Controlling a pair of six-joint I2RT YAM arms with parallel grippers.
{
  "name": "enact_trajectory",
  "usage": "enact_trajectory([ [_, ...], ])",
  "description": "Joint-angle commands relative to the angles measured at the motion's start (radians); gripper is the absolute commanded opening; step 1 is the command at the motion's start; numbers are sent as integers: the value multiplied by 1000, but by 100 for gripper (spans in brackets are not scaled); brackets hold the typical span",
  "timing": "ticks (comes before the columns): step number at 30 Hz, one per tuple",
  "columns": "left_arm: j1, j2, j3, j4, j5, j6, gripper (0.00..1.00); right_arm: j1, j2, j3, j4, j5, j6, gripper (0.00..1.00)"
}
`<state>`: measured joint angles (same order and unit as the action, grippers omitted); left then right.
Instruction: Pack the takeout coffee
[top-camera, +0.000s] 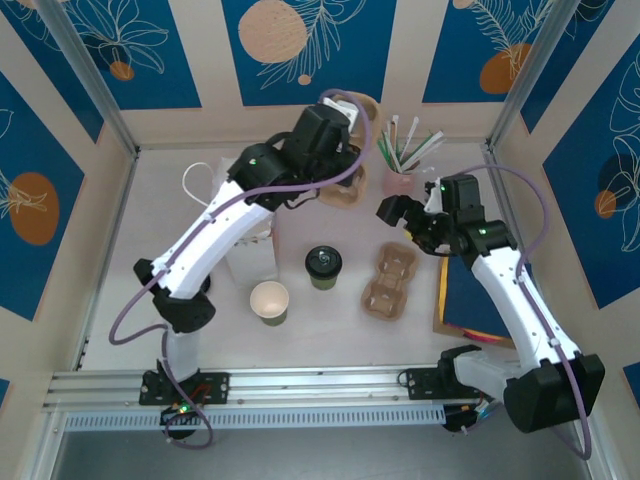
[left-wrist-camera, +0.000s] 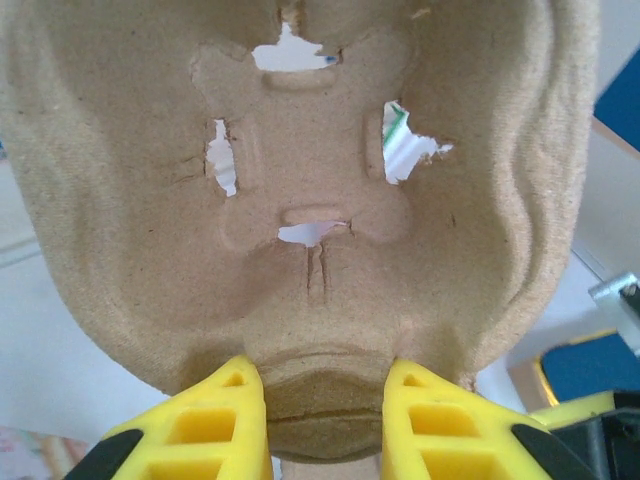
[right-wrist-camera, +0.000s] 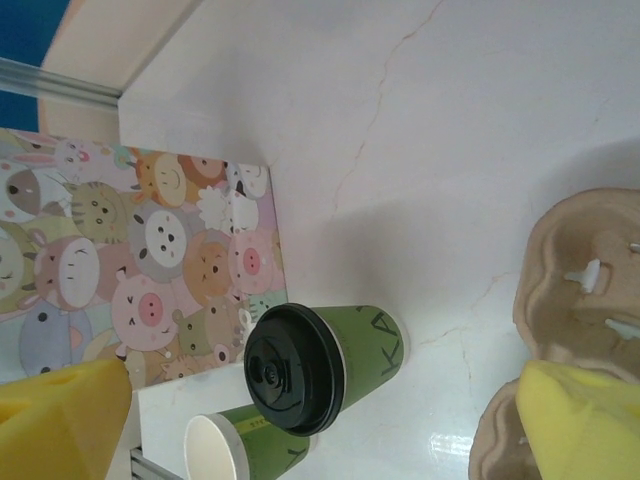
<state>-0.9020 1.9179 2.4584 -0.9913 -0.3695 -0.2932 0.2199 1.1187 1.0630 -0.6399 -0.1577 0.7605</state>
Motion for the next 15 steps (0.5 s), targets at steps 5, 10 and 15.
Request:
enact_trajectory([
  [5, 86, -123, -51, 16, -107, 93, 22, 86, 71, 82, 35, 46, 3, 99],
  [10, 153, -177, -84, 36, -145, 138, 21, 127, 118, 108, 50, 53, 6, 99],
  [15, 228, -231, -162, 34, -184, 167, 22, 156, 155, 146, 58, 61, -3, 99],
])
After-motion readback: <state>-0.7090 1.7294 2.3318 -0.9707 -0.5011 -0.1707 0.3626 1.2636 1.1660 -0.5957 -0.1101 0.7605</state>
